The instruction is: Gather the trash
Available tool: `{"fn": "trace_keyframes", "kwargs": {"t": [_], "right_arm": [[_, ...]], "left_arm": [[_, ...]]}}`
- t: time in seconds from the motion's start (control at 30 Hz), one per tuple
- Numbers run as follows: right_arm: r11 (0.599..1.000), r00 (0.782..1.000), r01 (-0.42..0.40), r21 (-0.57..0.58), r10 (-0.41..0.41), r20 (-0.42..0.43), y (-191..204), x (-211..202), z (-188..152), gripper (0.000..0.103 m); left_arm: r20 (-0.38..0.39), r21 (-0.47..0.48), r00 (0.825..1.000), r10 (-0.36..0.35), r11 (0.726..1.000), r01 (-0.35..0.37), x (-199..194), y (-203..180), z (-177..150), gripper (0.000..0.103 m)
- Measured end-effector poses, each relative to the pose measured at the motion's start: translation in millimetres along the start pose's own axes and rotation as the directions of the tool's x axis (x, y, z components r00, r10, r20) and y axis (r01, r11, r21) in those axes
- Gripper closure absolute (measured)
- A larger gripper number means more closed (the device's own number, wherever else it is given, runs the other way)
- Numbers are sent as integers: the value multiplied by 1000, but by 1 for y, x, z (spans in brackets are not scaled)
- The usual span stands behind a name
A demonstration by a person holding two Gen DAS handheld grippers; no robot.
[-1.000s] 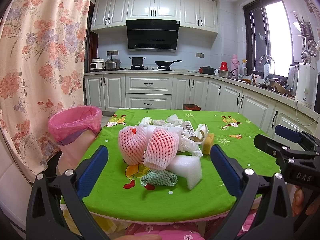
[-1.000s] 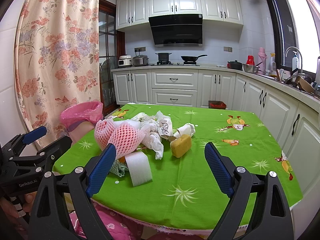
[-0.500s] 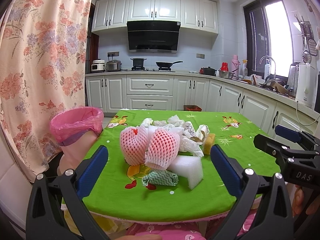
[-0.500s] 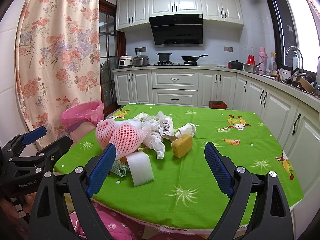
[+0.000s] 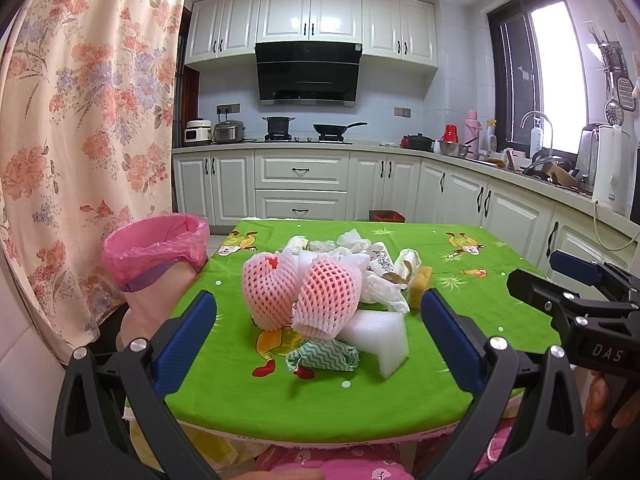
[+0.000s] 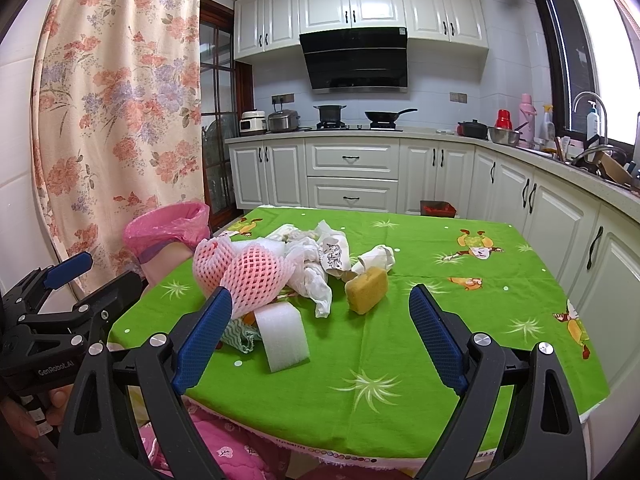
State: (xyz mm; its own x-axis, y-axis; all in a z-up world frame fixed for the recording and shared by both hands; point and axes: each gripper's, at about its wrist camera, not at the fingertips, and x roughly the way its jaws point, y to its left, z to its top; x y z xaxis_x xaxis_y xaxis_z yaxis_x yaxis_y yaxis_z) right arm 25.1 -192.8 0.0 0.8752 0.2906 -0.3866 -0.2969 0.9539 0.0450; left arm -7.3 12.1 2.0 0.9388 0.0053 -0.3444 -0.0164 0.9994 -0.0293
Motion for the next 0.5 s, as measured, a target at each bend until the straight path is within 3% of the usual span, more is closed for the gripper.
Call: {"fn": "trace_keyframes", "kwargs": {"t": [0.5], "right_arm": [[1000,1000,-4,3,4,4,1,1,-1,19]], "left_arm": [[-1,1,1000,0,1000,0,-1,-1,-2,4]]}}
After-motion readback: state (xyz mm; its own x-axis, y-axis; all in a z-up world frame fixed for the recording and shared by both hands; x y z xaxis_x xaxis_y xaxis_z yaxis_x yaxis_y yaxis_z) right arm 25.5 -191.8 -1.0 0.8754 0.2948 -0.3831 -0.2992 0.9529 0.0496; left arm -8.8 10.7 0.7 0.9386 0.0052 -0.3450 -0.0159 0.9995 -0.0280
